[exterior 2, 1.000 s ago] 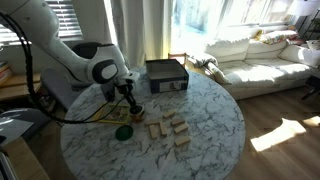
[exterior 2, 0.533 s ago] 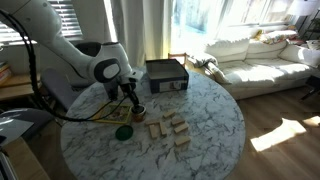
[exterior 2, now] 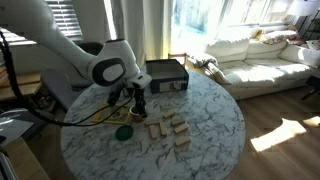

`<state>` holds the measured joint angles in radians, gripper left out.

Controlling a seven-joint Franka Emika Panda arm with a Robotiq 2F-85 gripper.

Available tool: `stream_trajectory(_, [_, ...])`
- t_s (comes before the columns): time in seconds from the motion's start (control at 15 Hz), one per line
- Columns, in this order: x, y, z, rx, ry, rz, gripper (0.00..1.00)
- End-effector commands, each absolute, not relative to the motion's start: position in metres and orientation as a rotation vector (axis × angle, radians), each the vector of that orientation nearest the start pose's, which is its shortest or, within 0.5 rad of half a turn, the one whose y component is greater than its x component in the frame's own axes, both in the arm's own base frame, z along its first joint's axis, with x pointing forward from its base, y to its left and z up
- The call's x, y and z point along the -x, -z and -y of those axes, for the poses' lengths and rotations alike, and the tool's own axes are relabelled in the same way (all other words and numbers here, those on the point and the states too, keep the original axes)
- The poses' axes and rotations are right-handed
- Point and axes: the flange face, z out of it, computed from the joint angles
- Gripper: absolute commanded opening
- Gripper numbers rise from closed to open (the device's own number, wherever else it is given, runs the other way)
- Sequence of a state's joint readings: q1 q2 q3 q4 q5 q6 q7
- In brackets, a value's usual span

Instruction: Move the can to the right then put the lid on top

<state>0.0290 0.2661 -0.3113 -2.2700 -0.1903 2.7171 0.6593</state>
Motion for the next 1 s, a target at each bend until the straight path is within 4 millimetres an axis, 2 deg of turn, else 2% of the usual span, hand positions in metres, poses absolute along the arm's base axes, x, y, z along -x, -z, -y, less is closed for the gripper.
stream_trajectory(0.0, [-0.493, -0.236, 0.176, 2.989, 0.243, -1.319, 1.0])
stream_trajectory(0.2, [-0.467, -0.214, 0.18, 3.006, 0.18, -1.208, 1.0])
stream_trajectory(0.47, [-0.445, -0.195, 0.171, 3.032, 0.159, -0.979, 1.0])
stream_trajectory(0.73, [-0.435, -0.182, 0.163, 3.037, 0.141, -0.782, 1.0])
stream_trajectory(0.93, [-0.442, -0.185, 0.16, 3.036, 0.123, -0.793, 1.0])
